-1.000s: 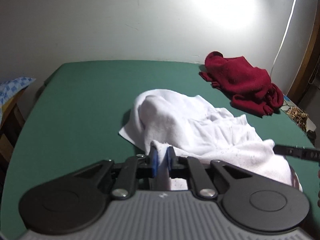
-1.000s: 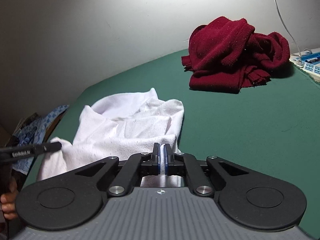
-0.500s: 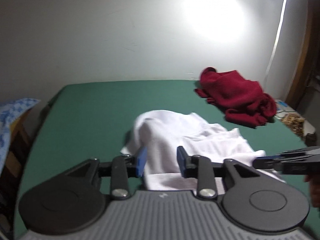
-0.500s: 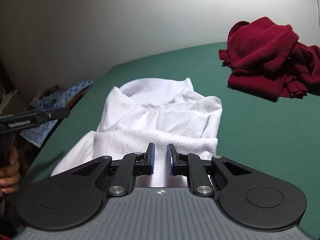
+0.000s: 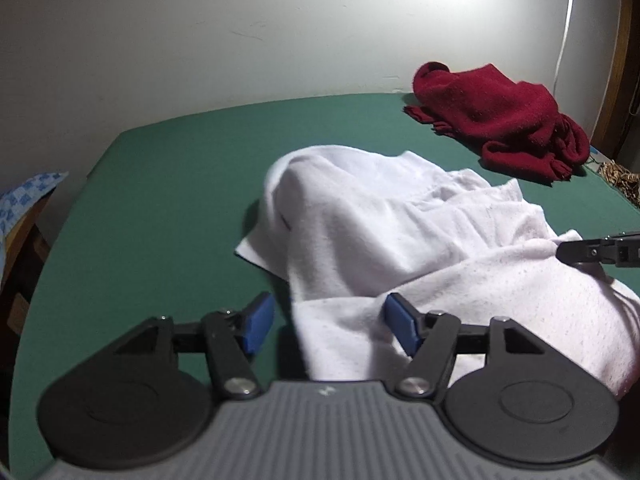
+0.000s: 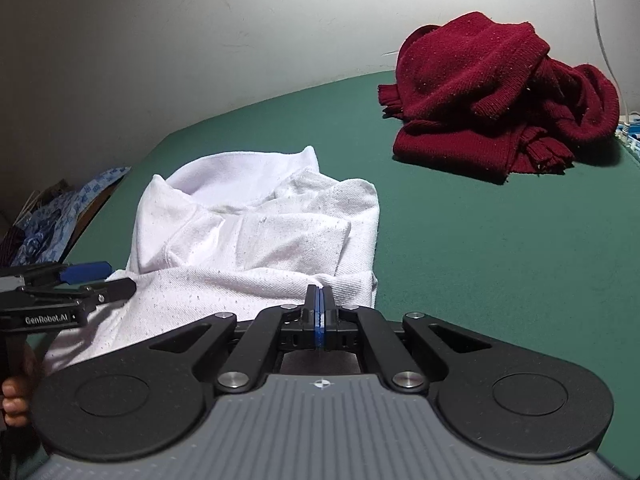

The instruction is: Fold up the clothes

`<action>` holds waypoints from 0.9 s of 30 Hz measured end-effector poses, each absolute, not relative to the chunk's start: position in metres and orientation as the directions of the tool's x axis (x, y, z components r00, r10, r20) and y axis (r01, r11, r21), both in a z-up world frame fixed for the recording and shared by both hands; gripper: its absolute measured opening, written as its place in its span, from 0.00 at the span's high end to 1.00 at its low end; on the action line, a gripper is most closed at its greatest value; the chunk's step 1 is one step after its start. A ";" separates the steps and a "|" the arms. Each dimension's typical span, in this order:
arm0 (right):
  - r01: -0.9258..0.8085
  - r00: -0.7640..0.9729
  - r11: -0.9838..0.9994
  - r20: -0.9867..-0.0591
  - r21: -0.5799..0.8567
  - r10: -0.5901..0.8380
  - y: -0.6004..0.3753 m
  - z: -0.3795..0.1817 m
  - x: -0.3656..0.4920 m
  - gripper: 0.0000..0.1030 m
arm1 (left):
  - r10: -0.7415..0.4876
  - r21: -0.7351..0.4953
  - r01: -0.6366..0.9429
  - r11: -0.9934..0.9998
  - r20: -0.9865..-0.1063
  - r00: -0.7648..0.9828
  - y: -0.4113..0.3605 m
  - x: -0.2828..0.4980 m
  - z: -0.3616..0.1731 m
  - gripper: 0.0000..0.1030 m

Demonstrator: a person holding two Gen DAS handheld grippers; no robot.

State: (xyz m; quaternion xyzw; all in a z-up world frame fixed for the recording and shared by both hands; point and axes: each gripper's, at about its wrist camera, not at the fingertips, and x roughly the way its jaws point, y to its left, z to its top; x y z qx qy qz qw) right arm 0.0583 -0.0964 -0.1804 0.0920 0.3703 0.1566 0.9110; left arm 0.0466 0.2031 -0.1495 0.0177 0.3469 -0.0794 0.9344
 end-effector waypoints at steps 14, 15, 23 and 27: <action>-0.314 0.555 0.877 -0.680 0.363 0.479 -0.078 -0.170 0.204 0.61 | -0.244 -0.184 0.160 0.970 -0.703 0.668 0.190 0.152 -0.137 0.08; -0.323 0.527 0.870 -0.693 0.371 0.491 -0.074 -0.175 0.211 0.61 | -0.240 -0.174 0.166 0.971 -0.715 0.656 0.186 0.158 -0.140 0.10; -0.454 0.475 0.836 -0.710 0.308 0.520 -0.059 -0.184 0.221 0.87 | -0.248 -0.194 0.154 0.969 -0.747 0.618 0.186 0.185 -0.159 0.29; -0.428 0.515 0.836 -0.668 0.342 0.537 -0.071 -0.175 0.216 0.89 | -0.371 -0.345 0.164 0.924 -0.712 0.596 0.201 0.187 -0.151 0.68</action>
